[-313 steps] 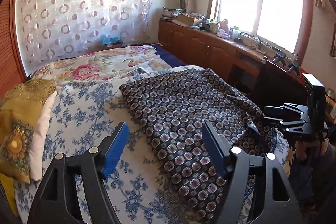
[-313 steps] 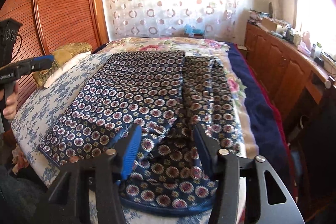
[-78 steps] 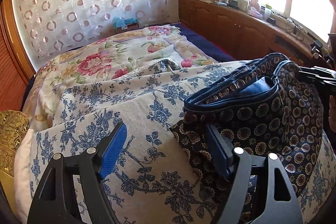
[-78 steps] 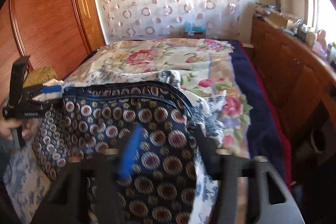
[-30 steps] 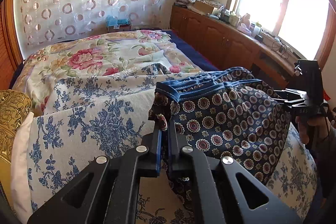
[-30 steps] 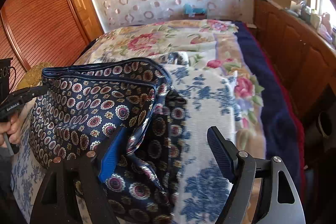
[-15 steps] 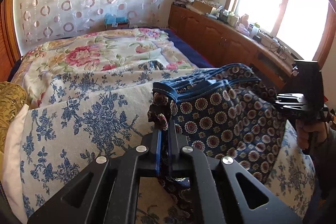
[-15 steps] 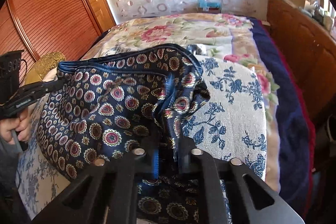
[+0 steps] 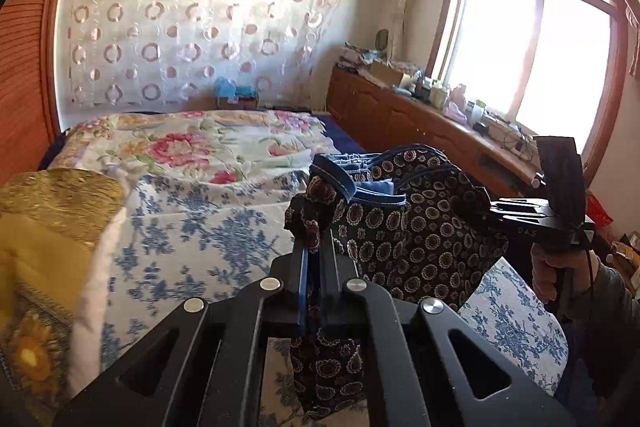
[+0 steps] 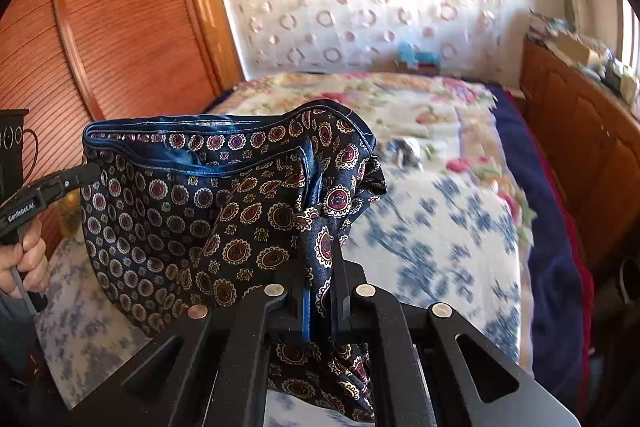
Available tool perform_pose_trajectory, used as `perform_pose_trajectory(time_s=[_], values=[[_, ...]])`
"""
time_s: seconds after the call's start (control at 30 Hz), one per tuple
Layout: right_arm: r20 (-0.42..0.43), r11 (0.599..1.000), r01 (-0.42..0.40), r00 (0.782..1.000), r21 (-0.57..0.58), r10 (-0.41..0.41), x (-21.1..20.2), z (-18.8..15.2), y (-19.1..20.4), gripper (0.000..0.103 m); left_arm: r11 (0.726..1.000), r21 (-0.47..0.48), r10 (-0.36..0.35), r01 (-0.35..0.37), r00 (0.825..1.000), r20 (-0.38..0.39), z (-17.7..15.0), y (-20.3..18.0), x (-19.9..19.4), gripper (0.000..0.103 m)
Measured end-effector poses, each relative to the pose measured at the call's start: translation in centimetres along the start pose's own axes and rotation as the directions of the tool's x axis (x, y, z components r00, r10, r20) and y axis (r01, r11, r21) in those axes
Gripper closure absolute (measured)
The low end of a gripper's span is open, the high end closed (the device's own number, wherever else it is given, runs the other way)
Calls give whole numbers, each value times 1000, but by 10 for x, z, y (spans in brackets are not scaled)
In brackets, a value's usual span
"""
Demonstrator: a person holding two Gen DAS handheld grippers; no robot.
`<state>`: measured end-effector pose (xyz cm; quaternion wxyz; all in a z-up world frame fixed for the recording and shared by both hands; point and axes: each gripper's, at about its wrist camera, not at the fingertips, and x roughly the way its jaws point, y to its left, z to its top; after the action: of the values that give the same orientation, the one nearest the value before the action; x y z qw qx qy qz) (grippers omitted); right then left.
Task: Fold small clothes
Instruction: 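Carry the robe bundle with both grippers toward the yellow plush toy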
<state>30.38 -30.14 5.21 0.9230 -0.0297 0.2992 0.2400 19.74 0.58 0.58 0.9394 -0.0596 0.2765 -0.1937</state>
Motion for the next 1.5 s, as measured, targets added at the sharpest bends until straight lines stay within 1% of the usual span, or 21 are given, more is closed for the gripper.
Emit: perform_pose_trajectory(time_s=[0.07,0.13,0.3,0.47,0.57,0.6,0.63,0.67,0.77,0.9,0.97,1.07,1.2,1.3,1.33,1.37,1.4,1.43,1.47,1.5], values=[[27,999,-4,1000,-37,5,-2,8,15,97,1000,-16,18,-18,999,27,1,11,-18,98],[51,997,-22,998,-73,26,-4,19,31,97,998,-27,52,-51,997,58,1,23,-36,98],[90,984,-71,992,-163,86,11,51,73,97,990,-85,124,-114,985,123,-1,60,-78,98],[115,953,-115,982,-281,153,41,96,125,97,968,-165,217,-188,959,184,-5,103,-114,98],[115,921,-127,977,-369,181,66,121,160,97,949,-230,266,-216,940,212,-14,129,-132,98],[107,906,-115,979,-407,173,81,129,173,98,940,-261,278,-218,936,218,-17,141,-137,98],[102,891,-86,984,-447,146,94,136,189,98,935,-284,279,-213,935,217,-19,148,-140,98],[98,880,-82,985,-469,144,107,143,198,98,928,-309,281,-207,934,218,-23,156,-142,98],[79,842,-98,983,-530,164,145,157,232,98,907,-342,330,-246,920,213,-33,171,-147,98],[49,801,-129,980,-584,194,192,171,262,98,885,-373,369,-279,909,195,-48,191,-155,98],[35,782,-137,979,-608,199,212,171,277,98,872,-384,391,-303,904,173,-55,201,-156,98],[9,778,-155,979,-609,202,242,183,282,98,851,-390,427,-353,896,122,-63,211,-149,98],[-10,781,-172,978,-601,207,276,192,292,98,836,-395,449,-380,888,96,-74,218,-146,98],[-17,794,-189,975,-577,220,289,201,302,98,823,-392,470,-411,880,63,-79,218,-144,98],[-17,797,-193,974,-573,224,287,202,300,98,819,-387,476,-423,878,50,-80,218,-143,98],[-9,799,-186,975,-571,221,289,203,302,98,818,-385,480,-428,876,46,-81,218,-143,96],[-3,804,-180,976,-567,217,287,203,303,91,820,-390,476,-420,878,54,-82,217,-147,93],[7,811,-166,979,-561,205,286,203,304,80,822,-395,472,-411,879,67,-82,216,-151,90],[26,820,-142,982,-555,188,281,202,304,74,821,-395,475,-412,877,73,-80,215,-155,82],[38,825,-137,981,-548,188,280,202,304,62,818,-392,486,-420,870,82,-79,215,-158,73]])
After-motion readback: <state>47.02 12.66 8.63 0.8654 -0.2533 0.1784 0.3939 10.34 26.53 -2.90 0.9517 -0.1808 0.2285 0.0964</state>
